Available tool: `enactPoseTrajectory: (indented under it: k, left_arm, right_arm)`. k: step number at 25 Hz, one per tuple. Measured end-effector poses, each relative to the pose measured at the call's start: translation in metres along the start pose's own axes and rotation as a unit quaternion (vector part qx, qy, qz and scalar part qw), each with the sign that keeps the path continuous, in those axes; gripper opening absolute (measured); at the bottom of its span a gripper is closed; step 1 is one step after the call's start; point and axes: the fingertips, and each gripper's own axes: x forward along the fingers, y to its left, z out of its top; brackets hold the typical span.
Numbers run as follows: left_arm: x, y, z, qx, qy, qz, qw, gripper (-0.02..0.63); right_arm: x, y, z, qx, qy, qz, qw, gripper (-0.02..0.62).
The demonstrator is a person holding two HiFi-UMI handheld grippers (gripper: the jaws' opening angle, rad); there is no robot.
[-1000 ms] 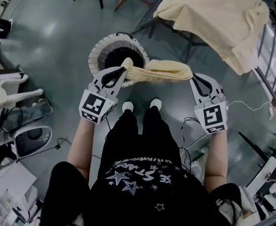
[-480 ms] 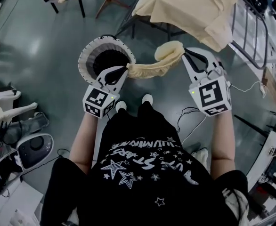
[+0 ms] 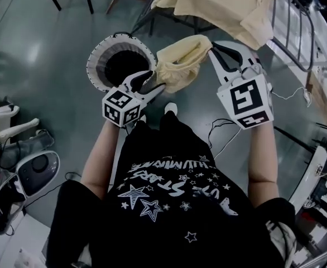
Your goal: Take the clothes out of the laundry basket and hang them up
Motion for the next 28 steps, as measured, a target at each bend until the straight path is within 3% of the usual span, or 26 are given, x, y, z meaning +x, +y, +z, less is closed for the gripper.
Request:
enactPoseTrajectory:
  k: [5, 10, 15, 19, 23, 28]
  left_arm:
    - [0.011, 0.014, -0.012, -0.022, -0.004, 0.023, 0.9995, 0.319]
    - [0.007, 0.026, 0.006, -0.014, -0.015, 0.008, 0.9998, 0.324]
    - [0.008, 0.043, 0.02, 0.0, 0.0, -0.014, 0.9999, 0.322]
    - [0.014, 0.045, 0.025, 0.006, 0.004, -0.069, 0.9976, 0.324]
    - [0.034, 0.026, 0.02, 0.027, 0.048, -0.147, 0.9876, 0.347]
    - [0.06, 0.005, 0.005, 0.052, 0.1, -0.179, 0.9774, 0.37]
  right_arm:
    - [0.005, 0.011, 0.006, -0.004, -0.007, 0.009, 1.0, 0.037]
    - [0.003, 0.014, 0.01, -0.012, -0.015, 0.012, 1.0, 0.037]
    - [-0.001, 0.014, 0.016, -0.019, -0.032, 0.011, 0.999, 0.037]
    - [-0.001, 0.017, 0.018, -0.03, -0.041, 0.013, 0.999, 0.037]
    - [-0.003, 0.022, 0.019, -0.03, -0.048, 0.019, 0.998, 0.037]
    - [-0.005, 0.03, 0.015, -0.032, -0.046, 0.024, 0.998, 0.037]
